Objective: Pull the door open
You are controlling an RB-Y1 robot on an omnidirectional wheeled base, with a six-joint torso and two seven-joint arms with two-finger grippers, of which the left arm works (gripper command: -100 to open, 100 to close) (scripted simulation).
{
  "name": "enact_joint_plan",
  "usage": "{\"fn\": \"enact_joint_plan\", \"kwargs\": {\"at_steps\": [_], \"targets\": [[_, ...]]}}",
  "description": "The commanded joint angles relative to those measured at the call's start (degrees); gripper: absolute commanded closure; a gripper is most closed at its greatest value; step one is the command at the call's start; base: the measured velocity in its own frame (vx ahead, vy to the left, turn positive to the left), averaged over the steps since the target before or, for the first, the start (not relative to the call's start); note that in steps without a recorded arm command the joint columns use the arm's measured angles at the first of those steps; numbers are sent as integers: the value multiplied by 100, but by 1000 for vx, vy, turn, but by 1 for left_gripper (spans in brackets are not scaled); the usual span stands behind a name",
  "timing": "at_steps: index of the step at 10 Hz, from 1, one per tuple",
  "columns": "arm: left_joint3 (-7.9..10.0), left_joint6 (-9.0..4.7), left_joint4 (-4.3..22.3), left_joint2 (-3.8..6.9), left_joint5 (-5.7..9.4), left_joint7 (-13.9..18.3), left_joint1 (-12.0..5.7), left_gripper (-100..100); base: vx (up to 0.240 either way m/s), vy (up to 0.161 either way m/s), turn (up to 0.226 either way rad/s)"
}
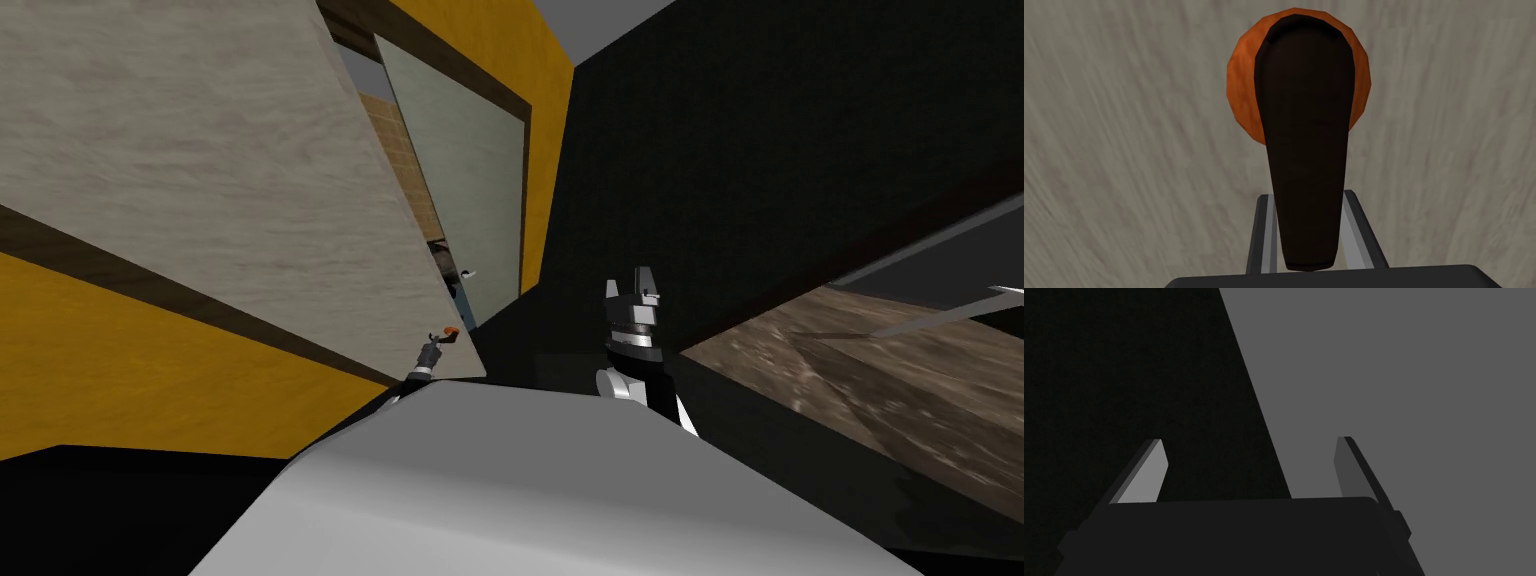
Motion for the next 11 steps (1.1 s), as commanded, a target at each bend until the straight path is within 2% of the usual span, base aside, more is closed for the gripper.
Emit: {"fn": "enact_joint_plan", "kwargs": {"at_steps": [1, 2, 6, 7, 8, 9, 11], "targets": [[-45, -79, 220, -68, -43, -6, -165, 100, -127, 18, -52], [-10, 8, 257, -110, -65, -35, -283, 100, -157, 15, -103], [72, 216, 348, -212, -117, -106, -566, 100, -200, 71, -127], [101, 209, 287, -135, -86, -78, -503, 100, -99, 30, -34], [40, 101, 279, -77, -133, 16, -389, 100, -114, 14, -138], [23, 54, 283, -58, -145, 46, -357, 100, -185, 16, -115], [-56, -164, 300, 32, -203, 181, -212, 100, -207, 42, -124]]}}
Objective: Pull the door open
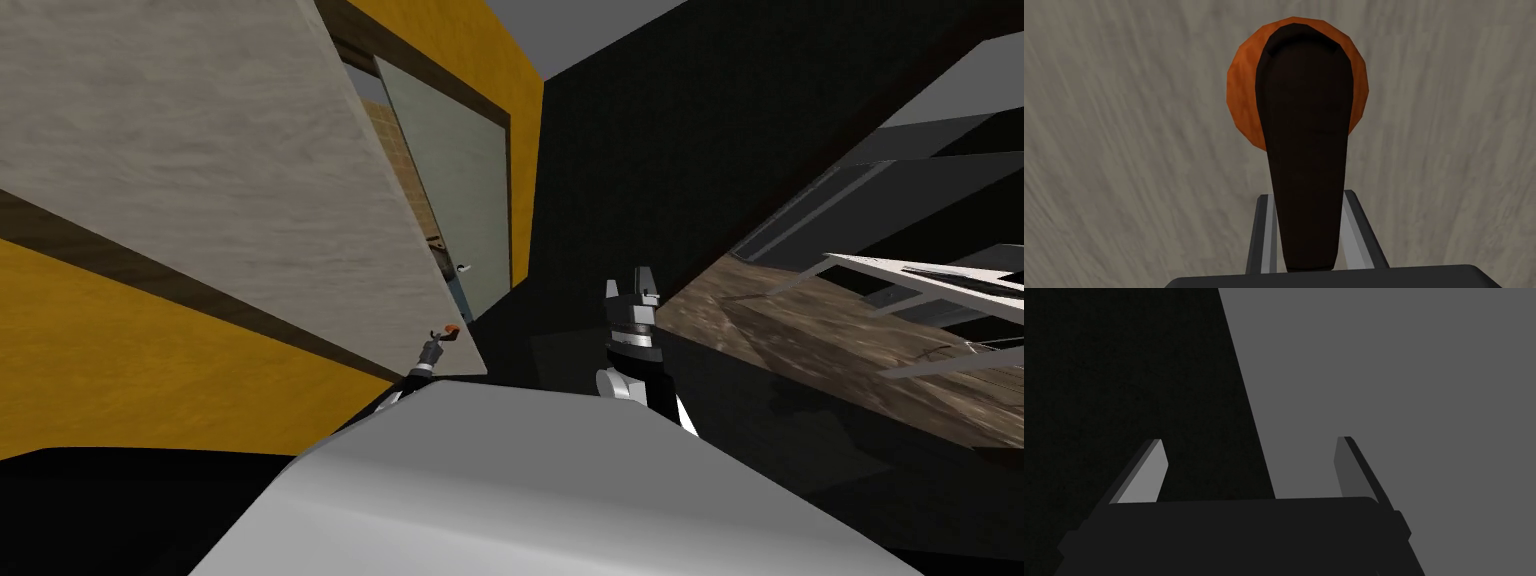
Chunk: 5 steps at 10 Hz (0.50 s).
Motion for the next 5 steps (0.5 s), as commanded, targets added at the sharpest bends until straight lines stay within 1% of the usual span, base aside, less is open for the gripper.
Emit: {"fn": "enact_joint_plan", "kwargs": {"at_steps": [1, 3, 5], "targets": [[-85, -211, 116, 19, -54, 86, 42, 100, -146, 34, -104], [-160, -416, 132, 103, -110, 214, 179, 100, -159, 42, -121], [-211, -555, 143, 161, -147, 300, 272, 100, -161, 37, -80]]}}
